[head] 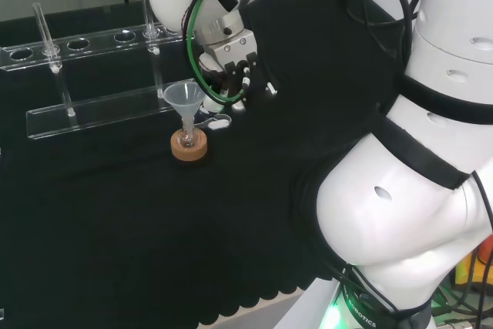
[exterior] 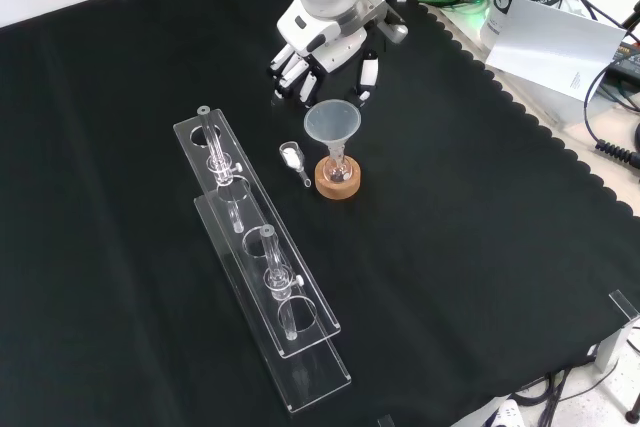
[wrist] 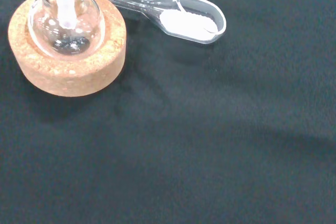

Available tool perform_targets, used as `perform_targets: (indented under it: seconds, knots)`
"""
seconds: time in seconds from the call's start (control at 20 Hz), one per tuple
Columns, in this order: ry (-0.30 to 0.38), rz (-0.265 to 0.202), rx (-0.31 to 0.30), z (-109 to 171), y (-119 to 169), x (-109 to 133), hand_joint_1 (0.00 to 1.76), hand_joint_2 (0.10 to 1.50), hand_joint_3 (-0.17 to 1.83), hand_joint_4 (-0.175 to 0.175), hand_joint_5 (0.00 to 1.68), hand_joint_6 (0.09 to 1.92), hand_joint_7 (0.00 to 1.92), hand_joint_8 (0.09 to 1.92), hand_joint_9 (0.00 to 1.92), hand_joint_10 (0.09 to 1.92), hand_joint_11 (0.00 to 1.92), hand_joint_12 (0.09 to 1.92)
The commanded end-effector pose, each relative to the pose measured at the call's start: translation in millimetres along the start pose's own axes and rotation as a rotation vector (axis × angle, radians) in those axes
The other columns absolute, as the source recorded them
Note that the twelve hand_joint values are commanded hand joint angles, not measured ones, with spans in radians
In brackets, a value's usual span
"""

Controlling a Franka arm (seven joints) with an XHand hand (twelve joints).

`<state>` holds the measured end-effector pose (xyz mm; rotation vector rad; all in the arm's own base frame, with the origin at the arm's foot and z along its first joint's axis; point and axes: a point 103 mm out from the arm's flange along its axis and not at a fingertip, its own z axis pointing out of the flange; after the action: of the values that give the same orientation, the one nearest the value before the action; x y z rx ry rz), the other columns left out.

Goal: Place the funnel on the round-bottom flask.

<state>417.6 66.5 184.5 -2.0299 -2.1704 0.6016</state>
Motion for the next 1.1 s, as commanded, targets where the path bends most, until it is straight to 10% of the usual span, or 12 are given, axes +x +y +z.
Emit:
perform_targets:
  seconds: [0.05,1.1]
  knots:
    - [0.001,-0.004,-0.01,1,-3,-2,0.76,0.74,0.59,-0.024,0.77,0.91,0.08,0.74,0.46,0.71,0.2,1.4]
    - [-0.016,0.009,-0.01,-6,-5,-3,0.76,0.75,0.57,-0.032,0.72,0.93,0.08,0.75,0.45,0.71,0.2,1.4]
